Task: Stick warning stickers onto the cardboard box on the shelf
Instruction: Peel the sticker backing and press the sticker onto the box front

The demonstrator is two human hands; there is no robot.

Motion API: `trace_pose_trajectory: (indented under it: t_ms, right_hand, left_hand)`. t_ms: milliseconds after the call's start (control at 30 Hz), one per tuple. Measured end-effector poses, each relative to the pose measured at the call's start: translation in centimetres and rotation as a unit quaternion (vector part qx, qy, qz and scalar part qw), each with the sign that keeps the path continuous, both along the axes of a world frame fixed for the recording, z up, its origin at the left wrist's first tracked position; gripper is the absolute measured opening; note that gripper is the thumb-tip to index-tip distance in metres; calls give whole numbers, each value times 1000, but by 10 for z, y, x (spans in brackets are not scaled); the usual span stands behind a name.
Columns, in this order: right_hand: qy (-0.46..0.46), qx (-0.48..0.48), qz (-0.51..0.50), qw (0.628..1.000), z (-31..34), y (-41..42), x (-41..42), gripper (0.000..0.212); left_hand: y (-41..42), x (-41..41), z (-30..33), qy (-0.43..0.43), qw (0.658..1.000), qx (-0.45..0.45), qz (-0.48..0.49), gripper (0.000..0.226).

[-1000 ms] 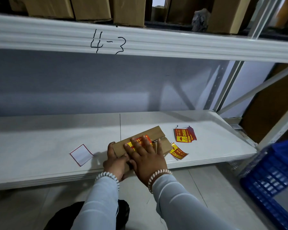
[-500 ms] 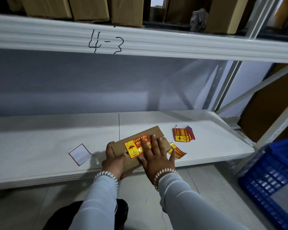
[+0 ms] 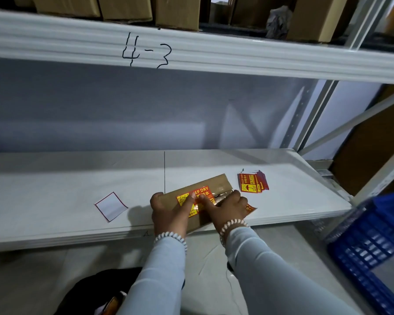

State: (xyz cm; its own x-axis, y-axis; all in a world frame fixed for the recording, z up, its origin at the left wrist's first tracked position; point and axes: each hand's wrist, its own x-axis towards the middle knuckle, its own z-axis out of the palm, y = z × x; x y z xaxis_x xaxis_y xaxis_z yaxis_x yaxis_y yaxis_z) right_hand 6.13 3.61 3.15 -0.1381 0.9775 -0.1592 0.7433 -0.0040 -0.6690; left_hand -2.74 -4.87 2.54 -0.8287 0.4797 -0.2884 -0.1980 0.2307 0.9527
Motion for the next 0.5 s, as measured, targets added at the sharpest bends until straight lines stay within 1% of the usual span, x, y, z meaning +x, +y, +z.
trace_pose_trajectory:
  t_ms: [67, 167, 267, 400, 433, 467, 500]
  right_hand:
    - [-6, -1, -34, 999, -3, -4, -5, 119]
    - [-39, 20, -42, 998, -8, -6, -8, 117]
    - [-58, 43, -60, 996, -11, -5, -8, 101]
    - [-45, 47, -81, 995, -12, -3, -6, 71]
    - [-41, 49, -84, 994, -11, -3, -5, 67]
    - [-37, 45, -90, 994, -10, -3, -5, 66]
    - [-30, 34, -98, 994, -8, -4, -6, 71]
  left_hand:
    - [1, 4, -5, 36, 999, 12, 6, 83]
    - [-1, 5, -15, 60, 998, 12, 14, 74]
    - [0, 4, -21, 91, 995, -15, 33, 56]
    - [0, 4, -23, 111, 992, -49, 42, 33]
    - [0, 4, -23, 110, 991, -50, 49, 29]
    - [1, 4, -22, 110, 991, -50, 55, 29]
    - [1, 5, -21, 110, 991, -48, 58, 31]
